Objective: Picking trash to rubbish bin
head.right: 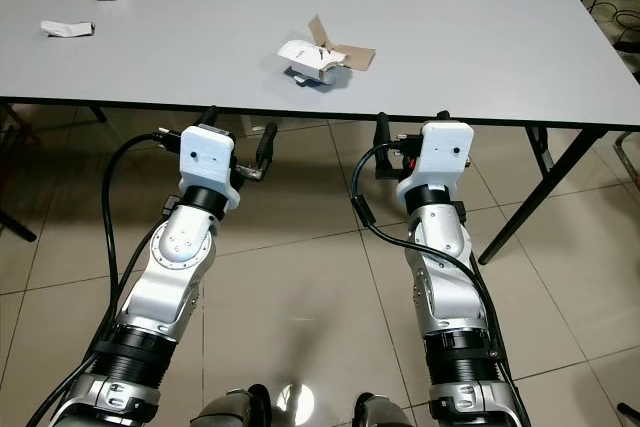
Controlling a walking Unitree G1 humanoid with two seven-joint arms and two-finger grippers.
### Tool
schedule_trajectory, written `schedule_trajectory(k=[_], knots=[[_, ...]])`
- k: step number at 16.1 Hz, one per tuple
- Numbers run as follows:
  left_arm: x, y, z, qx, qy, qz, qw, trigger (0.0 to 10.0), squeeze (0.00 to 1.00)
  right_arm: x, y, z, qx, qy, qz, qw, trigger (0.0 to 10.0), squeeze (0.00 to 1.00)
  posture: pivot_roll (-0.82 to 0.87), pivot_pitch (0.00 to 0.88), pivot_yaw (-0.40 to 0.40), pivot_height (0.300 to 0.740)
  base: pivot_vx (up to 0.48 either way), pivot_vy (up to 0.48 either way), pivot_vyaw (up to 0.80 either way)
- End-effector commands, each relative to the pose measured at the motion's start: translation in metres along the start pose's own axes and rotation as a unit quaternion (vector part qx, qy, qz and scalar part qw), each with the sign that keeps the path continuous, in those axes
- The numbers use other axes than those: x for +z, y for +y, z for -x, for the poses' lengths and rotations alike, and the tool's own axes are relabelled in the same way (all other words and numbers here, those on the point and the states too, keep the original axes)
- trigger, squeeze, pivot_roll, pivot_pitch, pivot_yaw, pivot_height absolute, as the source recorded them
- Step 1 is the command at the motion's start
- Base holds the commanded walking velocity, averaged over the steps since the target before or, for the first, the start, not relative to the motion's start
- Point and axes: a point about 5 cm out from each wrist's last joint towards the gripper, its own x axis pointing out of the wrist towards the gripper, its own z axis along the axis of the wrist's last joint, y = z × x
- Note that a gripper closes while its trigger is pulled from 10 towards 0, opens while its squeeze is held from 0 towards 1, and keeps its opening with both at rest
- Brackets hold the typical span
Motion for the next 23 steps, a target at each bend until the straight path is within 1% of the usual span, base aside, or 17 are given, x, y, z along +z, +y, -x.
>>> schedule_trajectory(k=[1,6,12,13,14,16,17,20,23], knots=[[-0.001,-0.002,0.000,-0.010,0.002,0.001,1.000,10.0,1.00,-0.001,0.001,0.000,0.002,0.001,-0.003,1.000,10.0,0.00,-0.02,0.142,0.016,0.740,0.000,0.000,0.00],[0.000,-0.004,-0.001,-0.019,-0.001,0.002,1.000,10.0,1.00,-0.002,0.003,0.000,0.004,0.003,-0.005,1.000,10.0,0.00,-0.02,0.136,0.019,0.740,0.000,0.000,0.00],[0.002,-0.006,-0.001,-0.020,-0.002,-0.001,1.000,10.0,1.00,-0.003,0.002,0.001,0.002,0.005,-0.006,1.000,10.0,0.00,-0.01,0.156,0.011,0.740,0.000,0.000,0.00],[0.000,-0.006,-0.001,-0.020,0.002,-0.010,1.000,10.0,0.81,-0.003,0.001,0.001,0.001,0.006,-0.006,1.000,10.0,0.00,-0.01,0.160,0.009,0.740,0.000,0.000,0.00],[-0.002,-0.007,0.000,-0.021,0.010,-0.013,1.000,10.0,0.00,-0.003,0.000,0.001,0.000,0.006,-0.005,1.000,10.0,0.00,-0.01,0.163,0.006,0.740,0.000,0.000,0.00],[-0.008,-0.010,0.002,-0.028,0.025,-0.002,0.999,10.0,0.00,-0.004,0.000,0.000,0.001,0.008,-0.004,1.000,10.0,0.00,-0.01,0.166,0.005,0.740,0.000,0.000,0.00],[-0.008,-0.011,0.003,-0.028,0.025,0.003,0.999,10.0,0.00,-0.003,0.001,0.000,0.001,0.008,-0.005,1.000,10.0,0.00,-0.01,0.167,0.004,0.740,0.000,0.000,0.00],[-0.005,-0.009,0.002,-0.019,0.016,0.003,1.000,10.0,0.00,-0.003,0.001,0.000,0.001,0.007,-0.006,1.000,10.0,0.00,-0.01,0.168,0.003,0.740,0.000,0.000,0.00],[-0.005,-0.008,0.001,-0.017,0.019,-0.001,1.000,10.0,0.00,-0.003,0.001,0.000,-0.002,0.011,-0.013,1.000,10.0,0.00,-0.01,0.170,0.002,0.740,0.000,0.000,0.00]])
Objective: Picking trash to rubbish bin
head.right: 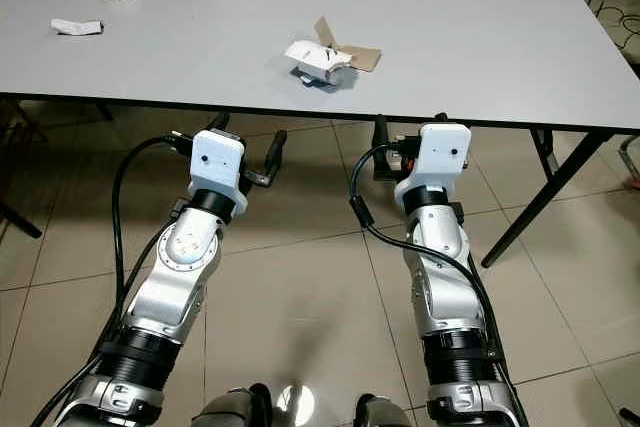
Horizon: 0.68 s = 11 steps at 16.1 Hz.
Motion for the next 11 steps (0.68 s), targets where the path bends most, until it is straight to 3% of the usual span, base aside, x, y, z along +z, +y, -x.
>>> schedule_trajectory(k=[1,3,11], knots=[[-0.0015,-0.0006,0.0004,0.002,0.006,-0.002,1.000,10.0,0.00,-0.0018,-0.0030,-0.0004,-0.006,0.009,-0.011,1.000,10.0,0.00,-0.01,0.170,0.002,0.740,0.000,0.000,-0.80],[-0.0019,0.0009,0.0004,0.007,0.007,-0.006,1.000,10.0,0.00,-0.0013,-0.0032,-0.0005,-0.006,0.007,-0.003,1.000,10.0,0.00,-0.01,0.172,0.002,0.740,0.000,0.000,-0.80],[-0.0010,0.0026,-0.0001,0.013,0.006,-0.012,1.000,10.0,0.00,-0.0021,-0.0002,0.0012,-0.001,0.005,-0.003,1.000,10.0,0.00,-0.01,0.173,0.005,0.740,0.256,0.000,0.00]])
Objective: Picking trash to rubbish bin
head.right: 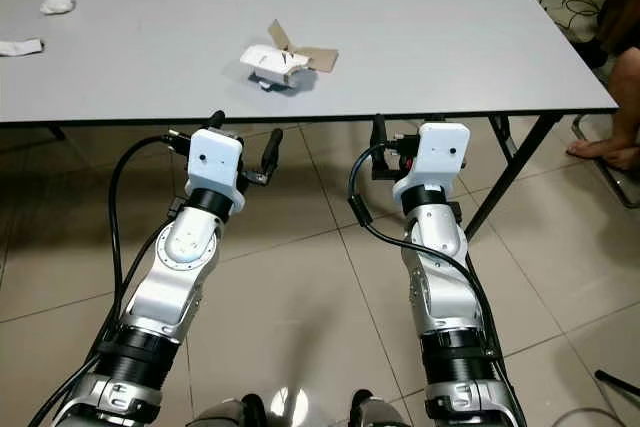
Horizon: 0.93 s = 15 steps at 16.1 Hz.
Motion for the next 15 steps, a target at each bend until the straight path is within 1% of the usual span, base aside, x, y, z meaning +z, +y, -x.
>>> schedule_trajectory(k=[1,15], knots=[[-0.0017,0.0007,0.0006,0.004,0.006,-0.004,1.000,10.0,0.00,-0.0018,-0.0005,0.0013,0.000,0.004,0.000,1.000,10.0,0.00,-0.01,0.173,0.005,0.740,0.352,0.000,0.00],[-0.0005,0.0011,-0.0012,0.002,0.003,-0.006,1.000,10.0,0.00,-0.0032,0.0045,0.0014,0.005,0.005,-0.003,1.000,10.0,0.00,-0.01,0.159,0.014,0.740,0.364,0.000,0.00]])
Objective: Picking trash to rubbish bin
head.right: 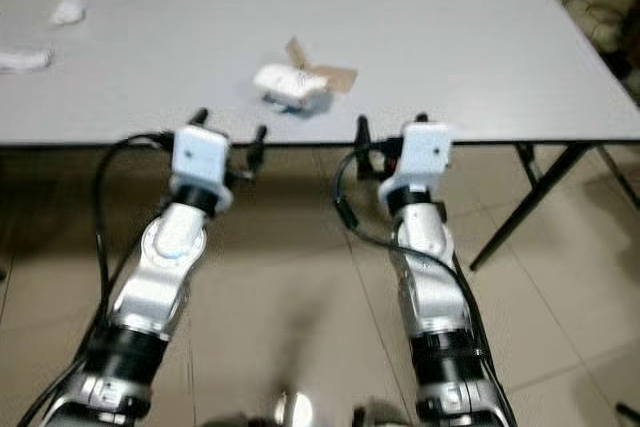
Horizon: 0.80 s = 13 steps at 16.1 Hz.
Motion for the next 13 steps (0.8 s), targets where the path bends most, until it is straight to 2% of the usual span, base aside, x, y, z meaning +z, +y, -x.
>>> schedule_trajectory(k=[1,13], knots=[[0.0005,-0.0091,-0.0001,-0.013,0.002,0.004,1.000,10.0,0.00,-0.0014,-0.0082,0.0017,-0.013,0.003,0.001,1.000,10.0,0.00,-0.01,0.159,0.014,0.740,0.368,0.000,0.00],[0.0002,-0.0100,0.0004,-0.014,0.003,0.002,1.000,10.0,0.00,-0.0025,-0.0072,0.0025,-0.012,0.006,0.000,1.000,10.0,0.00,-0.01,0.178,0.008,0.740,0.368,0.000,0.00]])
